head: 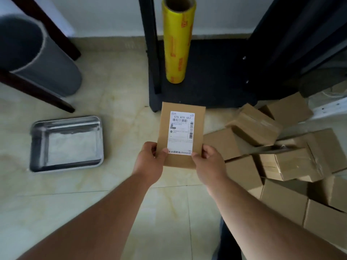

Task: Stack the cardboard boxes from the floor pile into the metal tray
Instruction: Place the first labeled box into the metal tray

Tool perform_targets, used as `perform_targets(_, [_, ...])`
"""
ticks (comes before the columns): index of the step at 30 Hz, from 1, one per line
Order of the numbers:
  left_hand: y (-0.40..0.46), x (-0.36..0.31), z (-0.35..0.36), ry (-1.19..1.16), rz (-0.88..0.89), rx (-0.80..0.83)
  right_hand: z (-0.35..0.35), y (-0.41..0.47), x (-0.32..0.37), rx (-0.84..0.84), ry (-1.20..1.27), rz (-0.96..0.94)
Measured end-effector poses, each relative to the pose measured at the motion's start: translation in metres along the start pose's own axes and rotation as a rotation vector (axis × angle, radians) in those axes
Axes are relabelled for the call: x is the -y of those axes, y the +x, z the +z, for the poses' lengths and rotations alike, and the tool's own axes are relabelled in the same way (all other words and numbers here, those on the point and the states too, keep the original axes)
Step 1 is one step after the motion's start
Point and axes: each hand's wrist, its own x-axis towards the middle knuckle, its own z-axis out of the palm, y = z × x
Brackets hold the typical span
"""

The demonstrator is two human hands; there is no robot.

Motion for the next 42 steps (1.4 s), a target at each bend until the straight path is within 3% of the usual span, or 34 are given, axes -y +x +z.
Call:
perform_targets(18, [0.019, 0.169, -0.256, -0.181, -0.082, -0.212, 0.281, -0.094, 0.067, 0.243, -0.156, -0.115])
perform_targets(31, [0.097, 0.269, -0.366, -0.102, -0.087, -0.235, 0.458, -0.079, 0.063, 0.238, -0.310, -0.113])
perform_targets(42, [0.188, 0.337, -0.396, -0.052, -0.107, -0.242, 0.562, -0.034, 0.047, 0.241, -0.357, -0.106])
